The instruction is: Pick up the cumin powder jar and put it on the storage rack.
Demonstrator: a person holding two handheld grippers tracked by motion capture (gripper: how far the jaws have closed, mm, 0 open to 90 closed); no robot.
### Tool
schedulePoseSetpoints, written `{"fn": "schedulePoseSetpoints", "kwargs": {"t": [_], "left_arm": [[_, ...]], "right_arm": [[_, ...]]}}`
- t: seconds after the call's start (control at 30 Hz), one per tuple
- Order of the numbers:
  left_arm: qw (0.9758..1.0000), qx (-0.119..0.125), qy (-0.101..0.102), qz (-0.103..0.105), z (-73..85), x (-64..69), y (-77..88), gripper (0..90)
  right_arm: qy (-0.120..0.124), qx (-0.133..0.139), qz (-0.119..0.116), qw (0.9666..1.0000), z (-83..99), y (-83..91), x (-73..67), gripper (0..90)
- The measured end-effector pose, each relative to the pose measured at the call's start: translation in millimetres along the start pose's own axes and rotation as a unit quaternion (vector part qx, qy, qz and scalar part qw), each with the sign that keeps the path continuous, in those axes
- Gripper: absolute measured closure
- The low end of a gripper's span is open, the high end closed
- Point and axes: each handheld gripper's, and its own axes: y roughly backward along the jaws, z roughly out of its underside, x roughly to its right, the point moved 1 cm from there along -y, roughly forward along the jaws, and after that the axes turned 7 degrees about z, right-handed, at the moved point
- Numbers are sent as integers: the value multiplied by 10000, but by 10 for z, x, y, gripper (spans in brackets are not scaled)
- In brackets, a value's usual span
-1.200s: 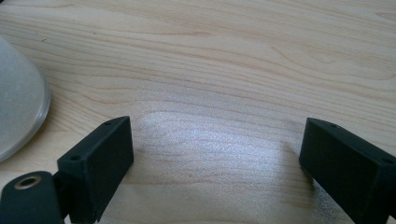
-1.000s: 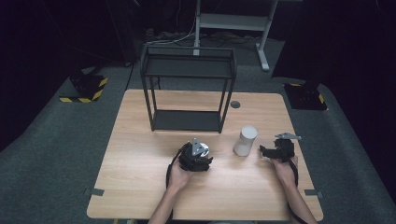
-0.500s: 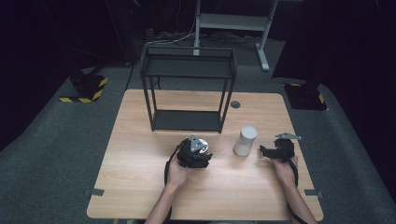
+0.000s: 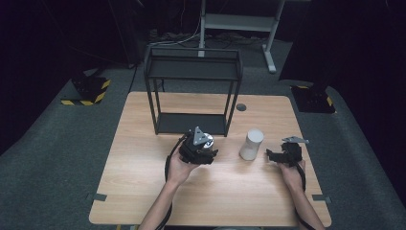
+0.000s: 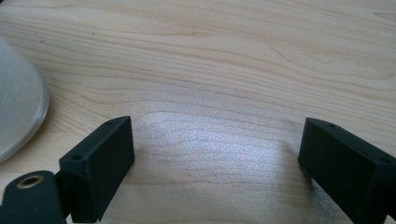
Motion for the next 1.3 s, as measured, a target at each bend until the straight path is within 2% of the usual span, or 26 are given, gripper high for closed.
{"fn": "schedulePoseSetpoints", "kwargs": {"t": [0.03,0.3,0.4,0.43,0.53,0.63,0.8,0.97,1.1,1.17,1.3], "left_arm": [[10000,12,-31,17,-72,-26,59,305],[10000,21,-70,-56,-278,-41,221,306],[9999,128,51,-52,-388,-55,299,305],[9999,94,-18,-57,-434,-68,327,305],[9998,212,5,-55,-556,-68,407,305],[9996,232,-118,-71,-669,-79,491,305],[9991,378,-169,-40,-876,-143,669,306],[9988,435,-231,-80,-1013,-162,778,306],[9988,470,-117,29,-1168,-239,884,306],[9986,515,-137,-8,-1276,-239,946,307],[9984,521,-179,-93,-1381,-230,987,307]], "right_arm": [[0,0,0,10000,0,0,0,102],[-1,0,0,10000,0,0,0,102],[-1,0,0,10000,0,0,0,102],[0,-1,0,10000,0,0,0,102],[0,0,0,10000,0,0,0,102],[0,0,1,10000,0,0,0,102],[0,0,0,10000,0,0,0,102],[0,0,0,10000,0,0,1,102],[0,0,0,10000,0,0,0,102],[-3,1,0,10000,0,0,0,102],[-3,1,1,10000,1,0,1,103]]}}
